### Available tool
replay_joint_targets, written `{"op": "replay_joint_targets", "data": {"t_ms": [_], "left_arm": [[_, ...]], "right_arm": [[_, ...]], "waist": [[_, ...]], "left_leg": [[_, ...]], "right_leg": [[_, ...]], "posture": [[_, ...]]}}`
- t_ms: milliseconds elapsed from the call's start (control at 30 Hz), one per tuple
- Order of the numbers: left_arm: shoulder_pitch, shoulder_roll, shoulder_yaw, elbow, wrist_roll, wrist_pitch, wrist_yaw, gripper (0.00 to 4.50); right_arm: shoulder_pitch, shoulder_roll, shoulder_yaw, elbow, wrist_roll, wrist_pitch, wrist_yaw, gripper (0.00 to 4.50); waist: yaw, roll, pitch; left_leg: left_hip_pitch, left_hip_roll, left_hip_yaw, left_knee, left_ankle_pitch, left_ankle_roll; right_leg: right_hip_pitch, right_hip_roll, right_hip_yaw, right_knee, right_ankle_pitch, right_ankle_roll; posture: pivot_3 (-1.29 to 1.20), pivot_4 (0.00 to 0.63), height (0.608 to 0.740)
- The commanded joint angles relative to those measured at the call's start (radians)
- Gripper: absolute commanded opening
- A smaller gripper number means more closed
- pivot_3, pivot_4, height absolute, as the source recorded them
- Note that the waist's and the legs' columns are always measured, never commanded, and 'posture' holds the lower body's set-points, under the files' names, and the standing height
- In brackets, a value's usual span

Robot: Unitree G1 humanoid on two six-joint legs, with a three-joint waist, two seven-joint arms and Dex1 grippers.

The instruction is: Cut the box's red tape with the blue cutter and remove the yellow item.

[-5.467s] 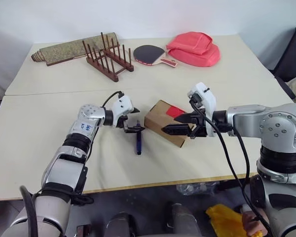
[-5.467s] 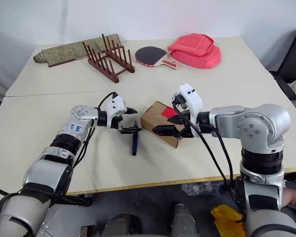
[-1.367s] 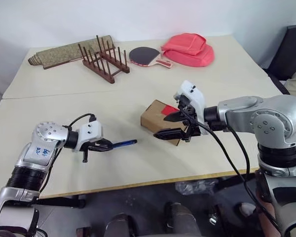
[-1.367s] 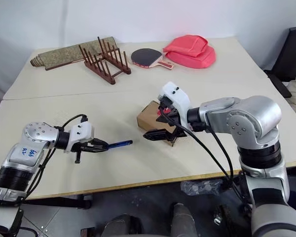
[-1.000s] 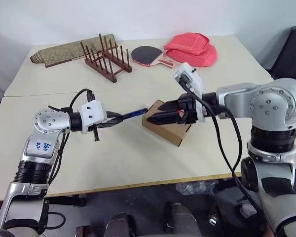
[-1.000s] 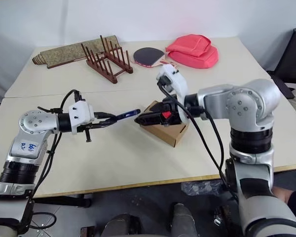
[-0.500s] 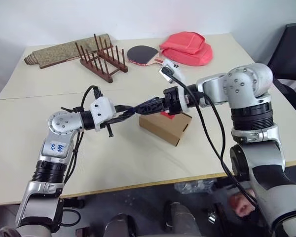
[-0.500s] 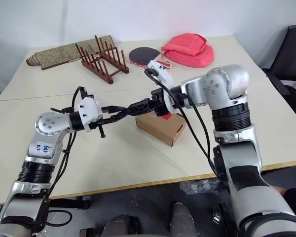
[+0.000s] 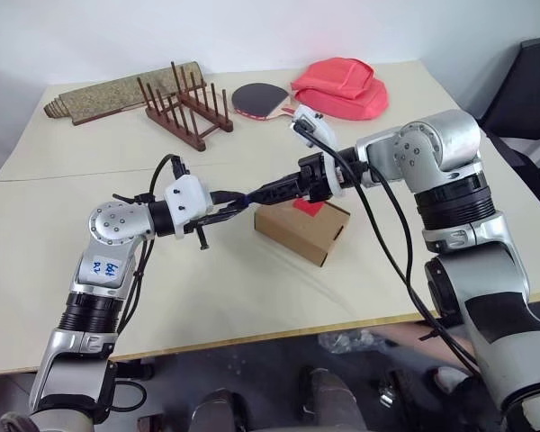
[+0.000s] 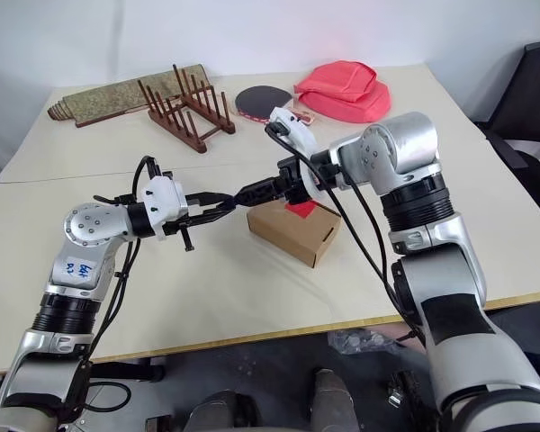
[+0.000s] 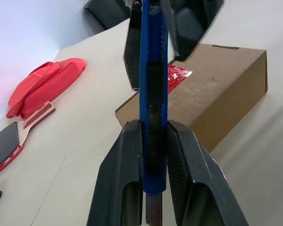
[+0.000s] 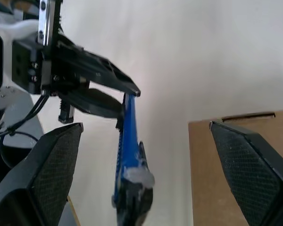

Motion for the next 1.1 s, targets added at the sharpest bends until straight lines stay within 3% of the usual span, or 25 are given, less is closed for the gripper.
{"op": "replay_joint_targets", "data": {"t_ms": [33, 400, 733, 933, 1100], "left_arm": [[-0.011, 0.007, 0.011, -0.042, -0.016, -0.007, 0.009, 0.38], [0.001, 0.011, 0.008, -0.036, -0.013, -0.016, 0.008, 0.38], [0.014, 0.014, -0.002, -0.047, -0.008, -0.013, 0.005, 0.38], [0.026, 0.035, -0.01, -0.063, -0.011, 0.113, 0.007, 0.38], [0.012, 0.044, 0.043, -0.079, -0.063, 0.232, 0.03, 1.96]], "right_arm": [[-0.032, -0.004, -0.027, 0.001, -0.013, -0.024, 0.012, 3.89], [-0.033, -0.001, -0.052, 0.002, -0.018, -0.021, 0.03, 0.16], [-0.027, 0.004, -0.077, -0.014, -0.002, -0.004, 0.025, 0.17], [-0.016, 0.007, -0.113, -0.054, 0.017, 0.023, -0.006, 0.17], [-0.002, -0.005, -0.152, -0.117, 0.035, 0.05, -0.033, 0.17]], "waist": [[0.0, 0.0, 0.0], [0.0, 0.0, 0.0], [0.0, 0.0, 0.0], [0.0, 0.0, 0.0], [0.0, 0.0, 0.0]], "left_leg": [[0.0, 0.0, 0.0, 0.0, 0.0, 0.0], [0.0, 0.0, 0.0, 0.0, 0.0, 0.0], [0.0, 0.0, 0.0, 0.0, 0.0, 0.0], [0.0, 0.0, 0.0, 0.0, 0.0, 0.0], [0.0, 0.0, 0.0, 0.0, 0.0, 0.0]], "right_leg": [[0.0, 0.0, 0.0, 0.0, 0.0, 0.0], [0.0, 0.0, 0.0, 0.0, 0.0, 0.0], [0.0, 0.0, 0.0, 0.0, 0.0, 0.0], [0.0, 0.0, 0.0, 0.0, 0.0, 0.0], [0.0, 0.0, 0.0, 0.0, 0.0, 0.0]], "posture": [[0.0, 0.15, 0.74], [0.0, 0.15, 0.74], [0.0, 0.15, 0.74], [0.0, 0.15, 0.74], [0.0, 0.15, 0.74]]}}
